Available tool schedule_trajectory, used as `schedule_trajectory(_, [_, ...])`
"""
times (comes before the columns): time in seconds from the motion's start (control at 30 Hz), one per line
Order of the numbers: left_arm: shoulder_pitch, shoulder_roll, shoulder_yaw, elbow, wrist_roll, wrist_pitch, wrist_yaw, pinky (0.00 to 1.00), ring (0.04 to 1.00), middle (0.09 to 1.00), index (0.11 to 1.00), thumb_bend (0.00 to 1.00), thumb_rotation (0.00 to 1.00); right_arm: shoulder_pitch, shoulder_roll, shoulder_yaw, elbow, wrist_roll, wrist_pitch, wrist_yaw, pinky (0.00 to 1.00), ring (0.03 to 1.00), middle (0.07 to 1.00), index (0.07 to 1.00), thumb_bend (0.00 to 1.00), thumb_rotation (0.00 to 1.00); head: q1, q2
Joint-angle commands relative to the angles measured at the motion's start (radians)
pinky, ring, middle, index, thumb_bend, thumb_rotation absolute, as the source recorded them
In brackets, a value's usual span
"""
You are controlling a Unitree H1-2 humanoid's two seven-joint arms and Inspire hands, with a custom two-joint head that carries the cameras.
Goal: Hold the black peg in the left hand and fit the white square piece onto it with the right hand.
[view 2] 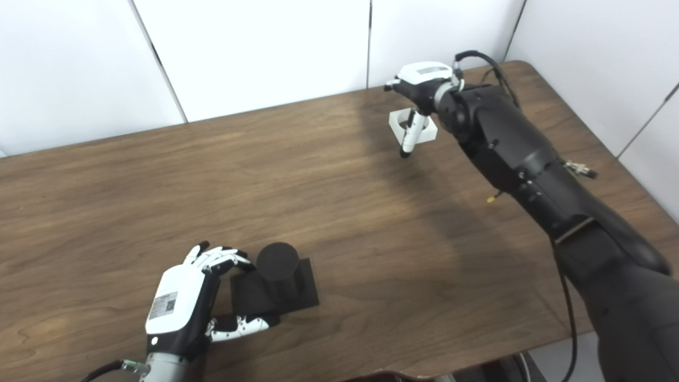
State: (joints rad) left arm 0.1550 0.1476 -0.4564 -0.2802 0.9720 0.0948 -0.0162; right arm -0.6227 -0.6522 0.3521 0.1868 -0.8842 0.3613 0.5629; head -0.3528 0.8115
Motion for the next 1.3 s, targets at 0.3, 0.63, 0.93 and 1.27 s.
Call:
schedule_trajectory(0.3, [0.011,0.004,-0.001,0.017,0.016,0.005,-0.022,0.96,0.834,0.761,0.488,0.51,0.05,-0.128,-0.024,0.069,0.086,-0.069,-0.024,0.034,1.0,1.0,1.0,0.921,0.96,0.17,0.009,-0.001])
schedule_trajectory(0.63, [0.011,-0.003,-0.002,0.007,0.017,0.012,-0.032,0.96,0.835,0.763,0.488,0.51,0.05,-0.133,-0.032,0.085,0.1,-0.093,-0.015,0.057,1.0,1.0,1.0,0.91,0.94,0.17,0.009,0.005])
schedule_trajectory(0.93, [0.008,-0.006,-0.007,0.009,0.022,0.016,-0.031,0.96,0.833,0.76,0.487,0.51,0.05,-0.121,-0.052,0.086,0.096,-0.114,-0.031,0.072,1.0,1.0,1.0,0.879,0.94,0.2,0.011,0.005])
schedule_trajectory(1.27, [0.011,-0.006,-0.01,0.004,0.022,0.018,-0.035,0.95,0.836,0.764,0.488,0.51,0.05,-0.11,-0.072,0.106,0.116,-0.129,-0.088,0.044,0.97,1.0,0.961,0.773,0.85,0.29,0.008,0.009])
